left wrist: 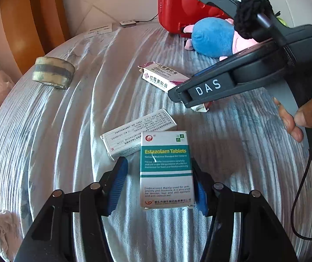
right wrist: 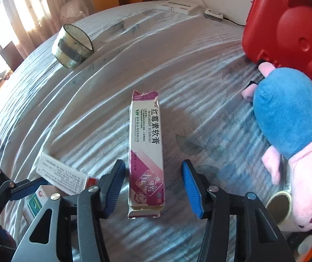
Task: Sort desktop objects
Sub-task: 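Grasp the Estazolam Tablets box with the left tool while the right grasps the ointment box, then carry both medicine boxes over the blue crate and open both tools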
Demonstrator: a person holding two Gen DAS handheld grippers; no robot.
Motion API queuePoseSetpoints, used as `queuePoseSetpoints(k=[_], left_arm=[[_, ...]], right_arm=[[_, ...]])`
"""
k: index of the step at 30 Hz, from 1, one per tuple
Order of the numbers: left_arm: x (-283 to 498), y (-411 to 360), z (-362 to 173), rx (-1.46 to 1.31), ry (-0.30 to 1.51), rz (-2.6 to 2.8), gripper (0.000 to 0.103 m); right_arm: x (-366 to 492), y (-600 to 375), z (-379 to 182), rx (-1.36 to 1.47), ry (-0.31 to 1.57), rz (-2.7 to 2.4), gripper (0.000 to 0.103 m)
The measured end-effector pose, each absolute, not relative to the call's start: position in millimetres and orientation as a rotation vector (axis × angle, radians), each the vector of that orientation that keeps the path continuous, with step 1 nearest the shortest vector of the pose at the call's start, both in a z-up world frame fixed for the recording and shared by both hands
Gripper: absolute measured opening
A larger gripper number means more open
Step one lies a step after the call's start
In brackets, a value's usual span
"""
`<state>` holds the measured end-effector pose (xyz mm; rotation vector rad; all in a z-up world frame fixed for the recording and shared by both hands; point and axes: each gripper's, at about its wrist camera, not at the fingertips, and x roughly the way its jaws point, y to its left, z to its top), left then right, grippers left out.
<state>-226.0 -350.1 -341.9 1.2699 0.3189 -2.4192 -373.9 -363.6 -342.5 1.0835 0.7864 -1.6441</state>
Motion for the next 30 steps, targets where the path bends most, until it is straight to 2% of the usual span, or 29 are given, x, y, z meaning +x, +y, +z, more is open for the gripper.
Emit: queuePoseSetpoints(k=[1,2,12,20,26,30], left_arm=[[-226.2,-349.8,-340.9,1.275,0.316,-2.434,0.047],[-226.7,-349.4,-340.1,1.281,0.306,-2.445,0.036],[-217.2,-331.9,-311.0,1.211,0.180,-2.556,0.036],[-207.4,-300.5,-261.2,1.101,-0.008,-2.703,0.036],[-209.8,-270.8,-229.6,1.089,-0.054,-2.848,0.036],[-226.3,-234.6,-194.9,1.020,-0.180,-2.997,0.036]], right_arm=[[-374.6,-363.3,-340.2,1.086,0.780,-1.637,0.028],[-375.4,-361.5,-337.2,1.090,0.759,-1.635,0.028],[-366.6,-296.6,-289.4,1.022,0.628,-1.772,0.028],[-345.6,-228.3,-227.4,0.966,0.481,-1.938,0.028],[-333.3,-170.2,-187.0,0.916,0.382,-2.117,0.028],[-328.4,-116.9,-151.9,0.880,0.308,-2.279,0.028]])
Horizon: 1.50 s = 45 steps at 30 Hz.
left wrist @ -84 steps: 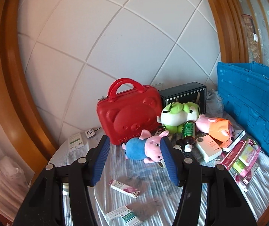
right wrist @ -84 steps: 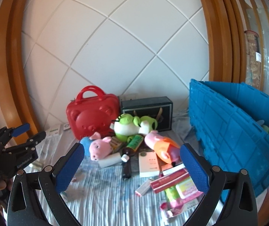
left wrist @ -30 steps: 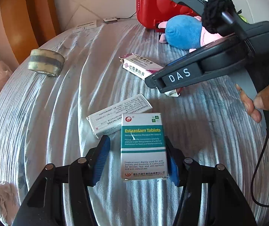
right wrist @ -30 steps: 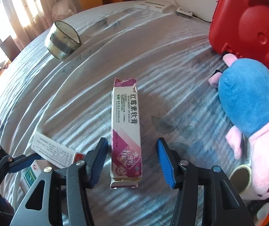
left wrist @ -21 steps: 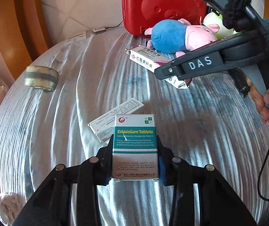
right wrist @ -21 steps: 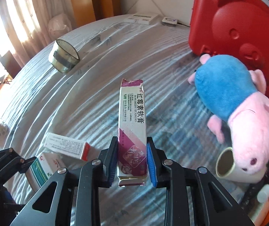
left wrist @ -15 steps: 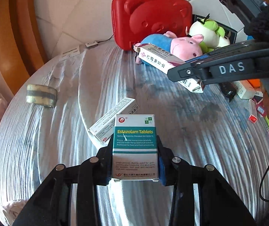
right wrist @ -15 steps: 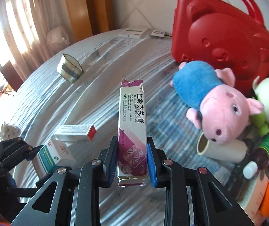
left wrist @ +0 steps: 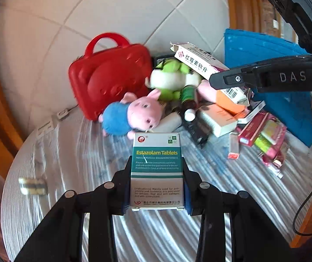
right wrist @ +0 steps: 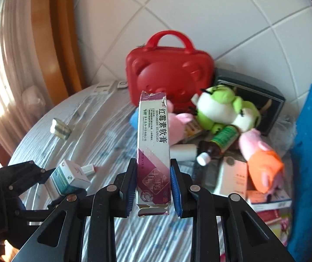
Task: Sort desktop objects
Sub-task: 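Carry both medicine boxes over the blue crate and open both tools, then move both tools back over the remaining clutter on the bed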
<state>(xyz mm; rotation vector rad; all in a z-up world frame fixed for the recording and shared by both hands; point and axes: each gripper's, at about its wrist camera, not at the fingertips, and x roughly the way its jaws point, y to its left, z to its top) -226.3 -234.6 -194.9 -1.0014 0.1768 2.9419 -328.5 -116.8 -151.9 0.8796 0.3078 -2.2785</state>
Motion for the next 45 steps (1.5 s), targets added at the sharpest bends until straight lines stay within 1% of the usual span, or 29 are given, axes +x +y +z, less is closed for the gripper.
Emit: queuePoseSetpoints(k=[6,11,17,21,26,27,28,30,31,32,33,35,38,41,45], left_arm=[[-264.9,-156.9,-135.8,-0.765,0.264,2.798,0.036],[-287.9,-68.2,-72.9,-0.548,0.313,2.699,0.036],[-324.2,45.9,-10.6,-0.381,0.288,2.589,0.036],[-353.9,113.2,10.1,-0.372,0.284,2.532,0.036],[-390.6,183.2,22.1,-0.438,0.331,2.536,0.036],[-392.6,192.8,24.7,-0.435,0.343,2.562,0.037],[-396.9,201.0,27.6,-0.437,0.354,2.587,0.040],[-402.1,210.1,32.2,-0.455,0.363,2.636,0.063],[-400.5,211.7,35.2,-0.438,0.357,2.669,0.069],[-398.0,211.2,37.8,-0.413,0.349,2.703,0.078],[-395.1,209.0,40.0,-0.392,0.333,2.732,0.083],[-392.7,200.8,42.9,-0.379,0.295,2.751,0.089],[-389.4,195.0,41.7,-0.378,0.292,2.778,0.089],[-383.2,193.6,36.8,-0.381,0.325,2.811,0.089],[-376.9,185.3,31.7,-0.391,0.330,2.854,0.089]], right_arm=[[-314.6,-19.5,-97.1,0.774,0.174,-2.560,0.028],[-302.0,82.5,-44.8,0.644,0.070,-2.779,0.028],[-306.9,203.9,5.5,0.563,0.038,-2.981,0.028],[-325.8,266.0,22.2,0.544,-0.024,-3.043,0.028],[-354.9,319.0,28.2,0.534,-0.088,-3.110,0.030],[-358.9,329.5,28.3,0.541,-0.110,-3.128,0.040],[-360.7,339.0,28.6,0.539,-0.143,-3.139,0.058],[-354.2,354.0,29.8,0.490,-0.187,-3.155,0.072],[-350.5,360.4,30.4,0.468,-0.186,-3.172,0.077],[-345.3,365.0,30.1,0.451,-0.183,-3.188,0.079],[-340.4,369.2,29.5,0.440,-0.182,-3.197,0.082],[-333.9,376.5,26.6,0.440,-0.200,-3.196,0.082],[-326.1,384.5,21.2,0.439,-0.248,-3.187,0.084],[-319.6,382.9,17.6,0.450,-0.240,-3.173,0.088],[-316.8,373.7,15.5,0.447,-0.220,-3.138,0.089]])
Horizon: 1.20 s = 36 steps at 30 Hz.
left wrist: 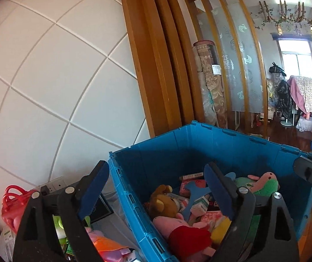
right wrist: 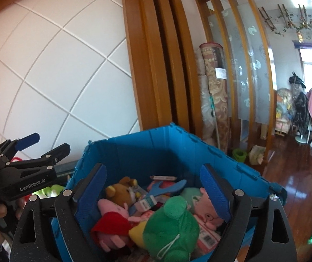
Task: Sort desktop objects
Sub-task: 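Move both tools back over the remaining clutter on the bed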
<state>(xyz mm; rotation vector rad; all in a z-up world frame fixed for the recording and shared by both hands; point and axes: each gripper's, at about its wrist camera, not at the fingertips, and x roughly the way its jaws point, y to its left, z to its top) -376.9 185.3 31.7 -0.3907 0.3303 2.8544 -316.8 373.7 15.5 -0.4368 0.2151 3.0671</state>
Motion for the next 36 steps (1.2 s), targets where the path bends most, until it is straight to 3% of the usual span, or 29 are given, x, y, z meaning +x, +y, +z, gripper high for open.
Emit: queuePoseSetpoints(k=[8,14,22,36], left_arm=[[-367.3,160.9,29.6,-0.379,0.356,2.958,0.089],[-361.7,143.0,25.4,-0.373,0.365,3.025,0.089],[-354.5,109.9,10.2,-0.436,0.330,3.095,0.089],[-283.0,-57.2,-40.0,-0.630,0.200,3.358,0.090]], right_arm=[[-319.4,350.7,12.5,-0.450,0.188,3.124,0.093],[-322.2,334.6,7.5,-0.466,0.153,3.154,0.103],[-325.8,310.7,2.2,-0.505,0.137,3.225,0.103],[-305.0,194.5,1.4,-0.510,-0.001,3.450,0.103]])
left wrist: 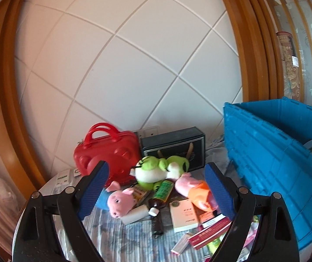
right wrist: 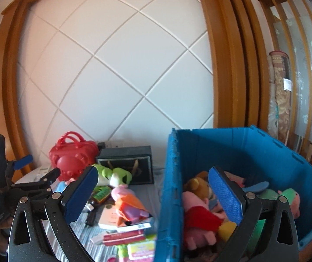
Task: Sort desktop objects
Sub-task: 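Move both tools back over the remaining clutter on the bed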
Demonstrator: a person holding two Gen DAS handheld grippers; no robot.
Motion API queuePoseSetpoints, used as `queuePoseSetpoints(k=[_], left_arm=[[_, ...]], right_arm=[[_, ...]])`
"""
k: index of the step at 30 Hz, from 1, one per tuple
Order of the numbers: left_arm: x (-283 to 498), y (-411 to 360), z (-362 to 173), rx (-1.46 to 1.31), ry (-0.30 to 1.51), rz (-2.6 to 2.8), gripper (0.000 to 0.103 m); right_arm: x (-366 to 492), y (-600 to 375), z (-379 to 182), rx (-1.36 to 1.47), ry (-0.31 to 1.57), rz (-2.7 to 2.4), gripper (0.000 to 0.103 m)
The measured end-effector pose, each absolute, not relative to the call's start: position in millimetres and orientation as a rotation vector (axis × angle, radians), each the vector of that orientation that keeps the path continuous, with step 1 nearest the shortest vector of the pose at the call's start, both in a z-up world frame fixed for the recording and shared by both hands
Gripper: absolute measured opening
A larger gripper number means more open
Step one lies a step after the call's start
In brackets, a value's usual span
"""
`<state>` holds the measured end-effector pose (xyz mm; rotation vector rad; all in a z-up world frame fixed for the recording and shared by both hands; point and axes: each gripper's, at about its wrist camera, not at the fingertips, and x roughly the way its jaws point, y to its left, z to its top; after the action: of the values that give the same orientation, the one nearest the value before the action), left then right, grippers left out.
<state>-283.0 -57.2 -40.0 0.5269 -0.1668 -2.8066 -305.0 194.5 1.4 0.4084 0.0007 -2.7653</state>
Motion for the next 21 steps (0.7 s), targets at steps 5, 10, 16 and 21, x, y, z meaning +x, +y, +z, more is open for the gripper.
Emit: queuePoseSetpoints(k=[5,10,16,21], left_arm=[[-252.5,-140.7,-68.0,0.599,-0.160,-2.707,0.090],[-216.6,-218.8,-89.8,0.663,-0.184,-2.665,0.090],[-183.0,-302.1,-120.1,0.752,-0.185,-2.604,0.090],[-152.0,-353.2,-136.0,0.770,-0.165,-2.472,0.090]], right_arm=[[-295.8,112.9,-20.0,0.473,0.059,-2.648,0.103],[-276.0,18.5,-47.7,0.564,0.099,-2.540,0.103],[-246.3,-75.9,-91.0,0.683,0.121,-2.420,0.103],[-228.9,-126.2,-124.5,0.772,0.195,-2.306,0.103]])
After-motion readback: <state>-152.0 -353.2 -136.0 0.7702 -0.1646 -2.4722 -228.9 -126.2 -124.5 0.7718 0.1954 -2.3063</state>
